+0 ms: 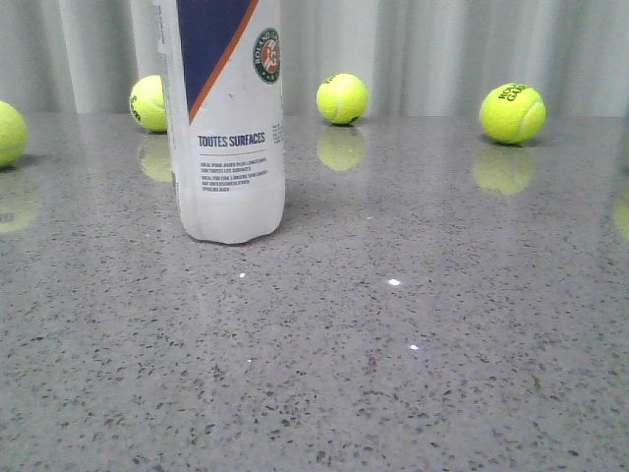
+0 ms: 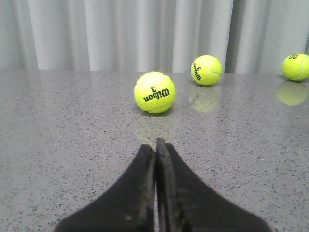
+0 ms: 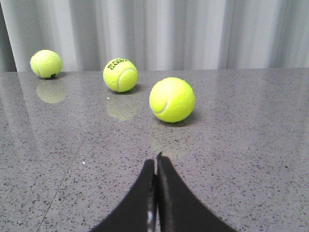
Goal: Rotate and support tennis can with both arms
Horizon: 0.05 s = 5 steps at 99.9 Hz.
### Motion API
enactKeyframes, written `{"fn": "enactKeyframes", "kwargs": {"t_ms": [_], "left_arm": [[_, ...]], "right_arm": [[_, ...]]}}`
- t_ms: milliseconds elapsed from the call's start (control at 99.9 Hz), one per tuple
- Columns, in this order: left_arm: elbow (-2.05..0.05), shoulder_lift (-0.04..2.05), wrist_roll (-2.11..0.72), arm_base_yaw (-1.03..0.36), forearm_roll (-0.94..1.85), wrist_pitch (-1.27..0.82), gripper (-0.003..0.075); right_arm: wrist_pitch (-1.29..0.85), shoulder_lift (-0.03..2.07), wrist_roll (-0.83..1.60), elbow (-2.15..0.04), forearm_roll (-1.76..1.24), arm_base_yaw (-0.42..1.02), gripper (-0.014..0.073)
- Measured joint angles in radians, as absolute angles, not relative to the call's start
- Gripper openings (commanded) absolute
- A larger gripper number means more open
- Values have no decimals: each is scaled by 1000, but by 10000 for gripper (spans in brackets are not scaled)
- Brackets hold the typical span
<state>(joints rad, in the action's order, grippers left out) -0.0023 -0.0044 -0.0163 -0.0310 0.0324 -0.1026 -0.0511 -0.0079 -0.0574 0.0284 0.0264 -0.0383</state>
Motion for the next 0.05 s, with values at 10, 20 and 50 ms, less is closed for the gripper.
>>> {"fn": "enactKeyframes", "kwargs": {"t_ms": [10,20,50], "left_arm": [[-2,-4,-16,-31,32,-103,-21],[-2,-4,-16,-31,32,-103,-21],[-2,-4,-16,-31,32,-103,-21]], "right_arm": [[-51,-8,-57,28,26,-38,-64],[-51,-8,-57,28,26,-38,-64],[-51,-8,-57,28,26,-38,-64]]}}
